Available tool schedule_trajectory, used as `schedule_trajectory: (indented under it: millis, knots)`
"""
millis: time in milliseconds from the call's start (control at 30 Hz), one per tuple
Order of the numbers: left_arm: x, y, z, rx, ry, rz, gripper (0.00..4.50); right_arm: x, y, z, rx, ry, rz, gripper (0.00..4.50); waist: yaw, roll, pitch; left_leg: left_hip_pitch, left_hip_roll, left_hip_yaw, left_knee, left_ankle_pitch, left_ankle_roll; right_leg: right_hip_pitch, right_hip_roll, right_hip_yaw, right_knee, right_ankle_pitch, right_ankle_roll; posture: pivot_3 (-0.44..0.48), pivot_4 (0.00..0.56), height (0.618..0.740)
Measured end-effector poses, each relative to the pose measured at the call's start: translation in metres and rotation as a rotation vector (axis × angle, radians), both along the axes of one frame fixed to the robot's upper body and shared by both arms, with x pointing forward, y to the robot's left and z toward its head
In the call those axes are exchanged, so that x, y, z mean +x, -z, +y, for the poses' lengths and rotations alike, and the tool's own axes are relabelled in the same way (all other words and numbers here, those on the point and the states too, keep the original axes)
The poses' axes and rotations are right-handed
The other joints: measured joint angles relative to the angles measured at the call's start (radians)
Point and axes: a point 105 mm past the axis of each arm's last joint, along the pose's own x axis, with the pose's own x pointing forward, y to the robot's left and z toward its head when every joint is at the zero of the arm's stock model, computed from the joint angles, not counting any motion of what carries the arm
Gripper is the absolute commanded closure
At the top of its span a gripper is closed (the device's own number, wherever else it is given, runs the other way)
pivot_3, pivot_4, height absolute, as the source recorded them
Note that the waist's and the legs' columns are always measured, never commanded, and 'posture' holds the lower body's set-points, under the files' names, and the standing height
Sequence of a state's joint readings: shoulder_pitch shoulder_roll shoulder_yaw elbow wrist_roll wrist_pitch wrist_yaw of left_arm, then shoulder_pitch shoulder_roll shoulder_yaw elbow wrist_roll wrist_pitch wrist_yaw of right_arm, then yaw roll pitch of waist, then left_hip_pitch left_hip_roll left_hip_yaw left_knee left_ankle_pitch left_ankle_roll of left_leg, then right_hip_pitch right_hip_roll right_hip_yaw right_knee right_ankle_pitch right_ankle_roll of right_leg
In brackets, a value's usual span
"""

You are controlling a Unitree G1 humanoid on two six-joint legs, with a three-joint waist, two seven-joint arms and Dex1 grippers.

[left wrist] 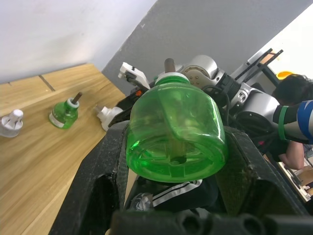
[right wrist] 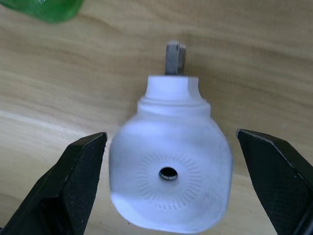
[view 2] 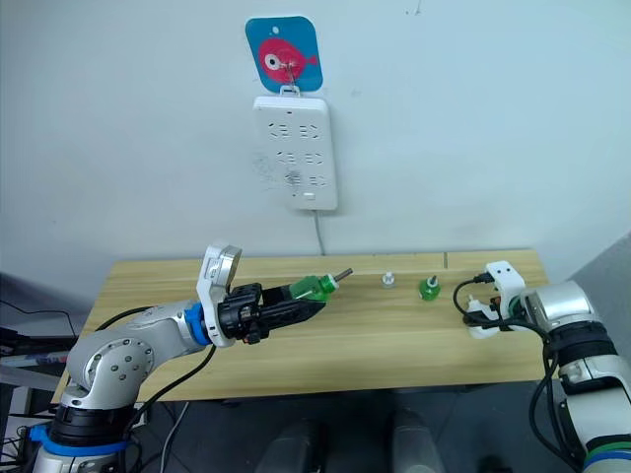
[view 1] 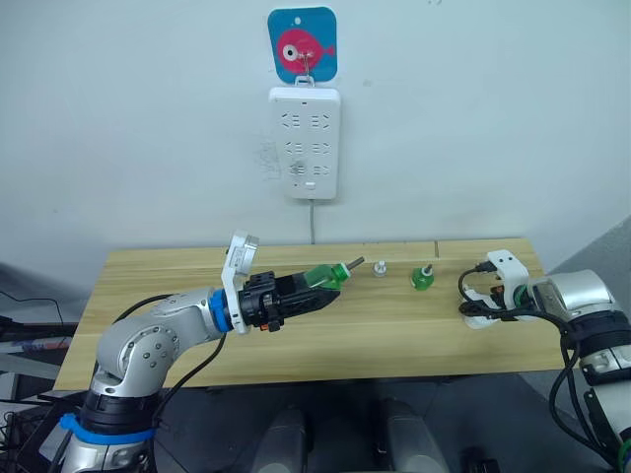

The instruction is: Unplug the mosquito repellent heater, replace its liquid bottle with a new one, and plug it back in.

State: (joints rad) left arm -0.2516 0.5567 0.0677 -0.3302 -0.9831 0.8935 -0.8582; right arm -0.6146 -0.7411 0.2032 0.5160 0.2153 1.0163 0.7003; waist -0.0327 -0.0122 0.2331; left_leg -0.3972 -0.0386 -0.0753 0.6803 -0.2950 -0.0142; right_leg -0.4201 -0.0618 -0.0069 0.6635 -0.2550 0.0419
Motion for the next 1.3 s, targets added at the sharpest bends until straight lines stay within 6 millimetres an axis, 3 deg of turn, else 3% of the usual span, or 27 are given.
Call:
schedule_trajectory:
  millis: [267,367,467,667,733,800,867,933,1033,1167,1300]
  knots:
    - [0.000,0.000,0.001,0.007,-0.001,-0.001,2.28,-0.004,0.004,0.000,-0.017,-0.022,0.016,0.04,0.000,-0.001,0.007,0.000,0.000,0.000,0.000,0.000,0.000,0.000,0.000,0.000,0.000,0.000,0.000,-0.040,0.274,0.740]
    - [-0.001,-0.001,0.000,0.007,0.001,-0.006,2.28,-0.004,0.003,0.000,-0.017,-0.026,0.014,0.55,0.000,-0.001,0.007,0.000,0.000,0.000,0.000,0.000,0.000,0.000,0.000,0.000,0.000,0.000,0.000,-0.041,0.273,0.740]
    - [-0.002,-0.002,0.000,0.009,0.005,-0.012,2.28,-0.002,-0.002,-0.001,-0.014,-0.033,0.001,1.41,-0.001,-0.001,0.007,0.000,0.000,0.000,0.000,0.000,0.000,0.001,-0.001,0.000,0.000,0.000,0.000,-0.052,0.271,0.740]
    - [-0.008,0.001,-0.006,0.007,0.047,-0.006,2.28,-0.004,-0.011,0.004,0.063,-0.039,0.012,1.52,-0.001,0.000,0.009,-0.001,0.000,0.000,0.000,0.000,0.000,-0.001,-0.001,0.000,-0.001,0.000,0.000,-0.063,0.258,0.740]
    - [-0.008,0.000,-0.006,0.003,0.055,-0.011,2.28,-0.007,-0.027,0.006,0.108,-0.061,-0.004,1.52,0.000,0.001,0.010,-0.002,0.000,-0.001,0.000,0.000,0.000,-0.001,-0.001,-0.001,-0.001,0.000,0.000,-0.070,0.254,0.740]
    - [-0.006,-0.003,-0.006,-0.003,0.055,-0.023,2.28,-0.017,-0.058,0.006,0.175,-0.146,-0.042,1.52,0.003,0.004,0.012,-0.002,-0.001,-0.002,0.000,0.000,0.000,-0.001,-0.001,-0.002,-0.001,0.000,0.000,-0.085,0.251,0.740]
    - [-0.005,-0.007,-0.007,-0.016,0.067,-0.039,2.28,-0.030,-0.095,0.018,0.318,-0.223,-0.053,1.52,0.001,0.004,0.012,-0.002,0.000,-0.003,0.000,0.000,0.000,0.000,-0.001,-0.003,-0.002,0.000,0.000,-0.097,0.247,0.740]
    - [-0.006,-0.010,-0.011,-0.032,0.097,-0.054,2.28,-0.042,-0.119,0.034,0.453,-0.292,-0.035,1.52,0.000,0.004,0.012,-0.001,0.000,-0.003,0.000,0.000,0.000,0.001,-0.001,-0.003,-0.002,0.000,0.000,-0.102,0.247,0.740]
    - [-0.008,-0.009,-0.019,-0.035,0.152,-0.065,2.28,-0.054,-0.143,0.057,0.671,-0.333,0.012,1.52,-0.005,0.004,0.012,-0.001,0.000,-0.001,0.000,0.000,0.000,0.000,-0.001,-0.003,-0.002,0.000,0.000,-0.115,0.239,0.740]
    - [0.001,-0.017,-0.030,-0.055,0.194,-0.106,2.28,-0.053,-0.183,0.085,0.902,-0.420,0.006,1.52,-0.009,0.003,0.012,-0.002,-0.001,0.000,0.001,0.000,0.001,0.000,-0.001,-0.003,-0.001,0.000,0.000,-0.126,0.243,0.740]
    - [0.005,-0.019,-0.031,-0.056,0.220,-0.119,2.28,-0.060,-0.195,0.098,0.986,-0.476,0.026,1.52,-0.008,0.003,0.013,-0.003,-0.001,-0.001,0.000,-0.001,0.003,-0.001,-0.001,-0.003,-0.002,0.000,0.000,-0.131,0.242,0.740]
